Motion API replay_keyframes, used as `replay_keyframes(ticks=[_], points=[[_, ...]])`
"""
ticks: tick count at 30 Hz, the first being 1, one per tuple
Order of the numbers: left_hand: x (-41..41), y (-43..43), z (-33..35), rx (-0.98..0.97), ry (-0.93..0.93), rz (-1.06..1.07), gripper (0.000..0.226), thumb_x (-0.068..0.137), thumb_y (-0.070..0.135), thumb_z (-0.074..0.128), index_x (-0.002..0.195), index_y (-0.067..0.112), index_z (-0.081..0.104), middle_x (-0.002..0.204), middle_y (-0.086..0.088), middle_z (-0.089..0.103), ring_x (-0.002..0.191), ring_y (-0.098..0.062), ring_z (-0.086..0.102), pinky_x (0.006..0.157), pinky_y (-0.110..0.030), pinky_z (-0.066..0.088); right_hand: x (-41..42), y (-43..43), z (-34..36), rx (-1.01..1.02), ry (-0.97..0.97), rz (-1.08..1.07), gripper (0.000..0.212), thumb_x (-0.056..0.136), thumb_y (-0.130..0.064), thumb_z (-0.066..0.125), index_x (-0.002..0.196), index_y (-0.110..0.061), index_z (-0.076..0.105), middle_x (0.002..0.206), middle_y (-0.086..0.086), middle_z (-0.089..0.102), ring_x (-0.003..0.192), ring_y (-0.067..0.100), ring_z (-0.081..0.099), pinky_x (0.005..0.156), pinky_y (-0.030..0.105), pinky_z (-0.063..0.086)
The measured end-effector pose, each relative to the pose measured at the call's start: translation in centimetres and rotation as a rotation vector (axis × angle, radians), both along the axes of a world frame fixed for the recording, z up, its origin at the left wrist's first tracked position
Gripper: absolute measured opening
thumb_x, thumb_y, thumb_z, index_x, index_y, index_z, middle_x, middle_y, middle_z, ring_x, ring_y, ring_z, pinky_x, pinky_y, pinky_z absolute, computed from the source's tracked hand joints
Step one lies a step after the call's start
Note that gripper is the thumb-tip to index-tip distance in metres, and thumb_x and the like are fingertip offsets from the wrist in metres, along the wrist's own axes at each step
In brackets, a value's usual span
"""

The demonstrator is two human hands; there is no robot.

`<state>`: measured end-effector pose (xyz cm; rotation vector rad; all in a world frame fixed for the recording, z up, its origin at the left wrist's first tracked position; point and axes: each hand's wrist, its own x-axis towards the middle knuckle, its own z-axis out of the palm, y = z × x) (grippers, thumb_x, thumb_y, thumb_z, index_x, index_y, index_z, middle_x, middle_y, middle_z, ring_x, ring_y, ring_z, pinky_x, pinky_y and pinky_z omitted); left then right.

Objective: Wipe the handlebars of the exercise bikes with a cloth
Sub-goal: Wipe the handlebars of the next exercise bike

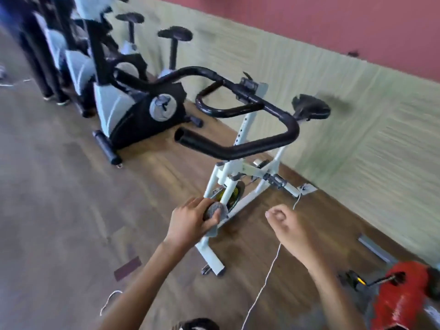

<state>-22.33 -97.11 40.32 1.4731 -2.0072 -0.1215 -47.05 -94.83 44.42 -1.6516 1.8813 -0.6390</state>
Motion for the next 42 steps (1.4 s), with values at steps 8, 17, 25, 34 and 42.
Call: replay_keyframes(ticks=[8,17,25,34,42], points=[[4.3,-0.5,8.8,-0.146,0.361,0.564,0.040,0.084,0.053,0.040,0.083,0.017,0.058,0.078,-0.002,0.063,0.073,-0.026,0.058,0.063,-0.038,0.048,0.6,-5.7,5.4,-0.172,0.002,0.337,0.009,0.095,-0.043,0.052,0.087,-0.039,0.055,0.082,-0.020,0.064,0.074,-0.006,0.059,0.055,0.014,0.042],[2.2,-3.6,16.9,-0.295,0.478,0.553,0.020,0.090,0.033,0.048,0.070,0.032,0.049,0.059,0.016,0.051,0.059,-0.001,0.046,0.058,-0.023,0.039,0.1,-10.0,7.7,-0.458,-0.177,0.383,0.014,0.094,-0.035,0.059,0.086,-0.024,0.065,0.064,-0.009,0.062,0.064,0.007,0.060,0.054,0.031,0.046],[1.1,-2.0,16.0,-0.285,0.523,0.531,0.021,0.092,0.034,0.043,0.082,0.022,0.058,0.068,0.015,0.053,0.063,0.003,0.049,0.059,-0.013,0.038,0.5,-16.0,8.2,-0.671,-0.230,0.535,0.019,0.095,-0.029,0.058,0.081,-0.018,0.065,0.064,-0.014,0.056,0.061,0.005,0.056,0.053,0.016,0.040],[1.1,-1.8,16.4,-0.188,0.558,0.544,0.048,0.086,0.050,0.039,0.083,0.005,0.057,0.067,0.011,0.049,0.059,-0.003,0.044,0.058,-0.021,0.035,0.9,-19.6,5.8,-0.783,0.135,0.719,0.032,0.095,-0.048,0.044,0.083,-0.026,0.064,0.068,-0.013,0.057,0.061,0.011,0.053,0.059,0.031,0.048],[-5.3,-5.8,14.0,-0.335,0.406,0.899,0.013,0.079,0.018,0.061,0.092,0.020,0.058,0.091,0.016,0.062,0.082,-0.005,0.055,0.074,-0.020,0.042,0.9,-19.2,5.6,-0.849,0.195,0.715,0.033,0.097,-0.039,0.048,0.068,-0.026,0.057,0.051,-0.013,0.043,0.043,0.008,0.041,0.047,0.023,0.035]])
